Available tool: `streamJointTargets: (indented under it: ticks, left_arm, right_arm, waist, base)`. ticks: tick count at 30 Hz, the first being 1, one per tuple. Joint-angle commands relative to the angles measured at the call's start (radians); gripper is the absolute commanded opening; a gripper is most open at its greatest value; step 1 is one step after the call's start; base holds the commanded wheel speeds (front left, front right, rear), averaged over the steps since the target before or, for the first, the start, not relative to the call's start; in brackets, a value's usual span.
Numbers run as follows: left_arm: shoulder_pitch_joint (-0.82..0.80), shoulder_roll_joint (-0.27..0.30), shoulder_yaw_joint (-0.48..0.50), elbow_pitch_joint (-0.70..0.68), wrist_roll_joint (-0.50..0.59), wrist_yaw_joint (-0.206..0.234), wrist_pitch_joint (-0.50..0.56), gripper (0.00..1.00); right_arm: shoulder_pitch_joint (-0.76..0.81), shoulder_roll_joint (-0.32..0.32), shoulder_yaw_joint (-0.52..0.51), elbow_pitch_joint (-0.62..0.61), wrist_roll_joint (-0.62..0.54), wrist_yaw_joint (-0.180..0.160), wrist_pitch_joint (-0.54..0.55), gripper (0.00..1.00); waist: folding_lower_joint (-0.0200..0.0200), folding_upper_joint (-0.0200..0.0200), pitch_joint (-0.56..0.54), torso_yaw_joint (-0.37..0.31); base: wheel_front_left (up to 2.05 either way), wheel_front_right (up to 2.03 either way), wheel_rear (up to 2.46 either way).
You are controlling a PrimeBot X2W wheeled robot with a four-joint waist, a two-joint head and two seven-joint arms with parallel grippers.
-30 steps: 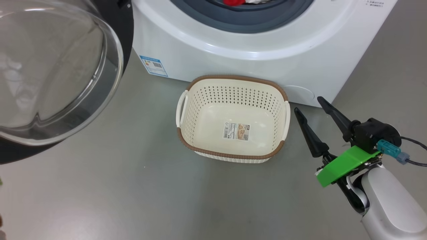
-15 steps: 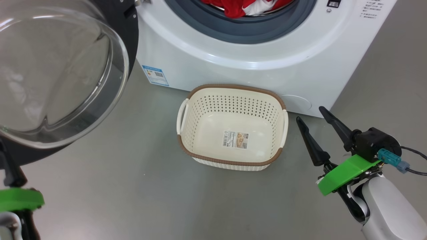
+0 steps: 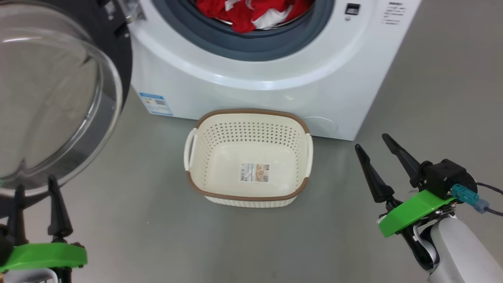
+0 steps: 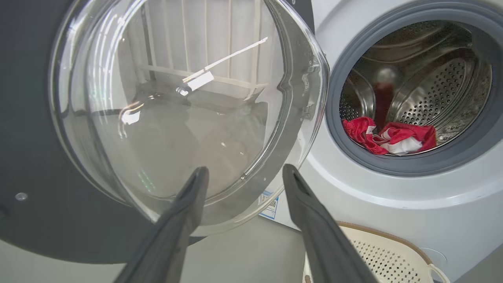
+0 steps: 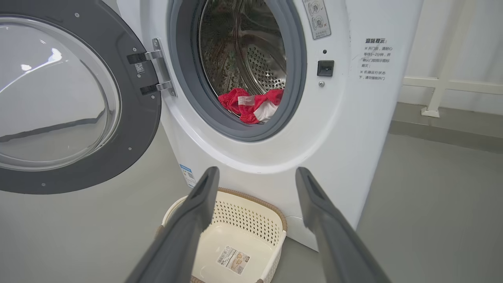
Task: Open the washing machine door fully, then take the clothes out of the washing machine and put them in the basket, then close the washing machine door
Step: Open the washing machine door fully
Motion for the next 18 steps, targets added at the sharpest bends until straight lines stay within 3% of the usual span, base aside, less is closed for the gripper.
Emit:
streamJointTargets:
  ticks: [1,18]
  left_arm:
    - [0.01,0.045,0.011,-0.033,-0.011,-0.003,-0.008,1.0]
    - [0.054,0.092,-0.135,-0.078,-0.073,-0.003,-0.008,1.0]
  right_arm:
    - [0.018,0.005,0.005,-0.031,0.002,0.002,-0.012,1.0]
    - [0.07,0.024,-0.062,-0.06,-0.005,0.002,-0.012,1.0]
  waist:
    - [0.0,0.0,-0.009,-0.038]
    - [0.0,0.0,-0.023,-0.199]
  base:
    - [0.0,0.0,0.0]
    - [0.0,0.0,0.0]
